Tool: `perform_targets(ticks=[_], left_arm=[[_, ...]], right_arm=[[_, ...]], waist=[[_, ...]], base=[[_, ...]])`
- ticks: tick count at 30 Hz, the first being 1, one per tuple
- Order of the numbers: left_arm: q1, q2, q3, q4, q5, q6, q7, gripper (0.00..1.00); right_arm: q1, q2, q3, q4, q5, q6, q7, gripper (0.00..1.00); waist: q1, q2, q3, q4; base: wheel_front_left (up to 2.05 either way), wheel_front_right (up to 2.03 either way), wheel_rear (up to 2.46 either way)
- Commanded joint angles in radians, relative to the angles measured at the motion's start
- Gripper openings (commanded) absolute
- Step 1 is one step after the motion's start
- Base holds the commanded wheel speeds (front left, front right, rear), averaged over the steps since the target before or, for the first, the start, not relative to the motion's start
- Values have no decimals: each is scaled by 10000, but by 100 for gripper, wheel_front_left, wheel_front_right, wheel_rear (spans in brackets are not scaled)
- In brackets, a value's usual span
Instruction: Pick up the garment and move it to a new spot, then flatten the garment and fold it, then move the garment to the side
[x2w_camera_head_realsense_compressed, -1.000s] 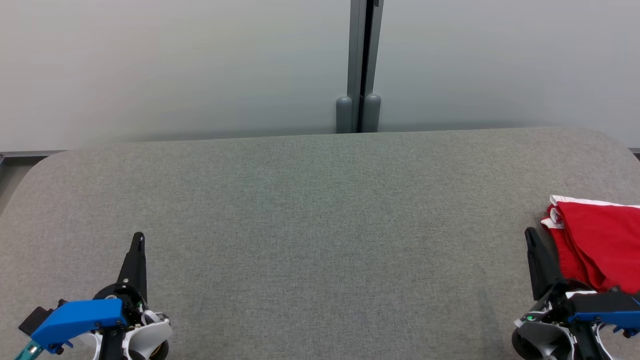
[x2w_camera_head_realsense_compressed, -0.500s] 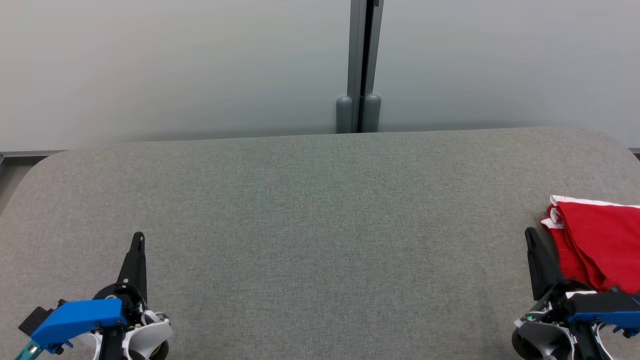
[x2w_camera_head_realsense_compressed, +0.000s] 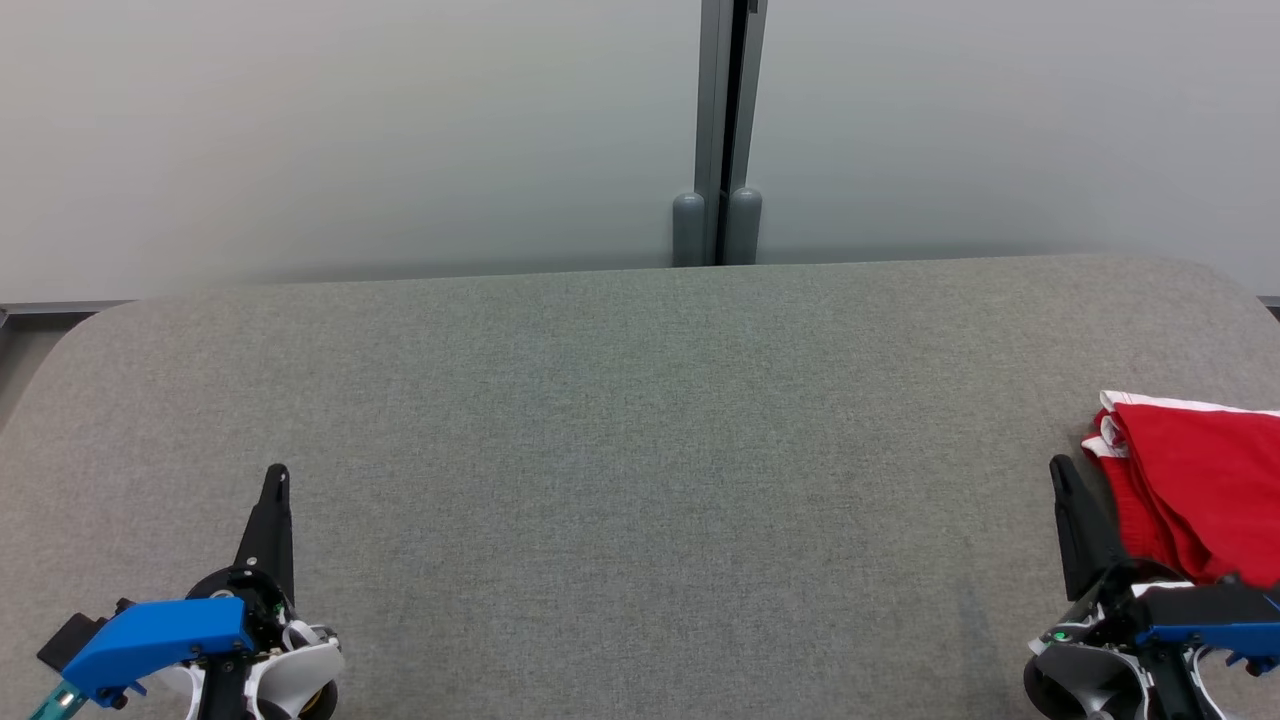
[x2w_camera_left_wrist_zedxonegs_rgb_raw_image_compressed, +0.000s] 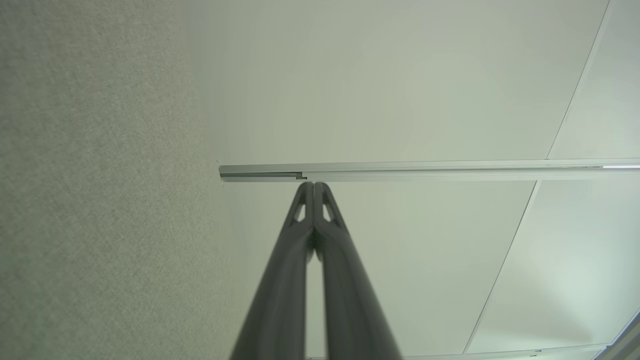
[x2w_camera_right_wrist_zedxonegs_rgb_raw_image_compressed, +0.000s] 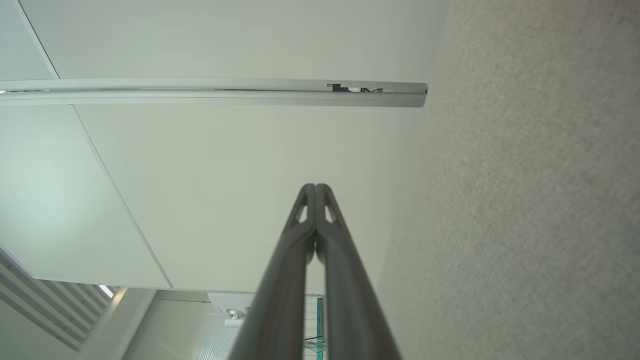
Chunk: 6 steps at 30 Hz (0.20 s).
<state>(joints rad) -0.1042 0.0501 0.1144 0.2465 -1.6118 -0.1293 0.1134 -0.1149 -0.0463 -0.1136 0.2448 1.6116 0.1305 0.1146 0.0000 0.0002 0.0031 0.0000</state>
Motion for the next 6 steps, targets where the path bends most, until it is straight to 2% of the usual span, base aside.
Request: perform_targets(ticks=[1, 6], left_arm=[[-93, 1, 17, -46, -28, -48, 42, 0], [-93, 1, 17, -47, -28, -48, 42, 0]], right_arm=[[133, -73, -23, -44, 27, 4, 28, 0], [132, -73, -23, -42, 27, 4, 28, 0]], waist=[[0, -2, 0, 0], [0, -2, 0, 0]], base=[[0, 0, 0], [0, 0, 0]])
